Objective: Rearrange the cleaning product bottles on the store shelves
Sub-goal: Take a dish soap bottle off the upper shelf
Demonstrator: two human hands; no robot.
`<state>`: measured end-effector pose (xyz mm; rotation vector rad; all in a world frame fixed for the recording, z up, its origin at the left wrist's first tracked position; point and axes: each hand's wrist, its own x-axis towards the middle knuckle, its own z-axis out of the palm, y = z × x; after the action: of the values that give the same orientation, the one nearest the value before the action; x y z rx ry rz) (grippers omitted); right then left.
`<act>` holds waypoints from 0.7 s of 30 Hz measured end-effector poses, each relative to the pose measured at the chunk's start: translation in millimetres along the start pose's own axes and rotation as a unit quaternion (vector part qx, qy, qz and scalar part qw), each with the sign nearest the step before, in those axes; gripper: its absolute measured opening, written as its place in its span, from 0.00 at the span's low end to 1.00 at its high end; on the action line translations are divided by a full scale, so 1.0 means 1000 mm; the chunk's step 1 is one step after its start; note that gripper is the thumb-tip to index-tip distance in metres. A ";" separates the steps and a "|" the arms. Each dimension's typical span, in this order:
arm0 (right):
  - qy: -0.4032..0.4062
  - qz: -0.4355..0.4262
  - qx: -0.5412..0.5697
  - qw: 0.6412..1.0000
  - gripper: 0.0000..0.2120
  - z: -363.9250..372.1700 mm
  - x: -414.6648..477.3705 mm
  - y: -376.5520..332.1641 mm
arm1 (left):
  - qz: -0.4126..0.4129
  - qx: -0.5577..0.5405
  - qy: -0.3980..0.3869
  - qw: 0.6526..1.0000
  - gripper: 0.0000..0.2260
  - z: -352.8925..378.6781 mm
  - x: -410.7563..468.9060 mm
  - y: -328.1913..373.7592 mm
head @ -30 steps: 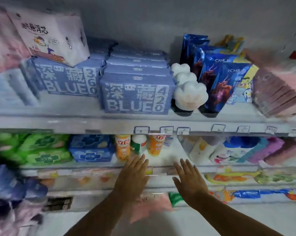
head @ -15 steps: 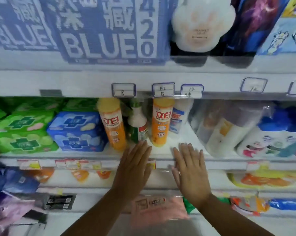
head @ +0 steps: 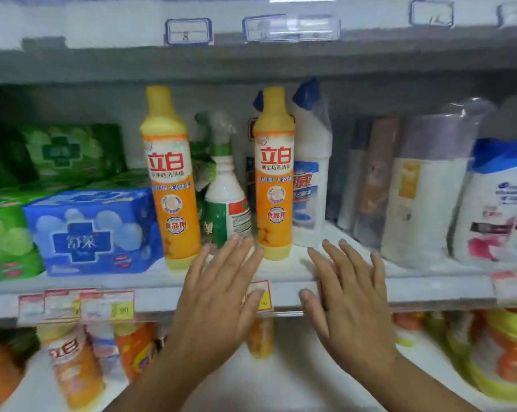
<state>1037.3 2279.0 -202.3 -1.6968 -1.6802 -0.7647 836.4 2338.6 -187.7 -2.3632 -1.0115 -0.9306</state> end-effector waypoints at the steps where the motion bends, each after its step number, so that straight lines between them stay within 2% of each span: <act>1: 0.001 -0.001 0.002 1.000 0.25 0.000 -0.002 0.001 | 0.002 0.004 0.005 1.000 0.23 -0.001 -0.001 0.000; 6: -0.018 0.016 0.043 0.999 0.27 -0.012 0.005 -0.010 | -0.018 0.008 -0.004 1.000 0.24 -0.011 -0.005 -0.001; 10: -0.011 0.013 0.194 0.981 0.27 -0.034 0.039 -0.034 | -0.017 0.020 -0.009 1.000 0.24 -0.014 -0.011 -0.010; 13: 0.031 0.038 0.258 0.965 0.28 -0.039 0.075 -0.049 | -0.006 0.031 -0.003 0.999 0.25 -0.014 -0.015 -0.017; 15: 0.053 0.087 0.266 0.959 0.29 -0.039 0.095 -0.058 | -0.001 0.027 0.001 1.000 0.25 -0.014 -0.017 -0.019; 18: 0.070 0.154 0.221 0.960 0.31 -0.036 0.115 -0.066 | -0.003 0.021 0.005 1.000 0.24 -0.013 -0.018 -0.020; 21: 0.043 0.216 0.182 0.958 0.32 -0.031 0.125 -0.069 | -0.007 0.018 0.004 1.000 0.25 -0.011 -0.019 -0.022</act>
<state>971.6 2334.5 -83.6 -1.6514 -1.2310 -0.2937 805.2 2337.7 -191.7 -2.3238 -1.0350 -0.9207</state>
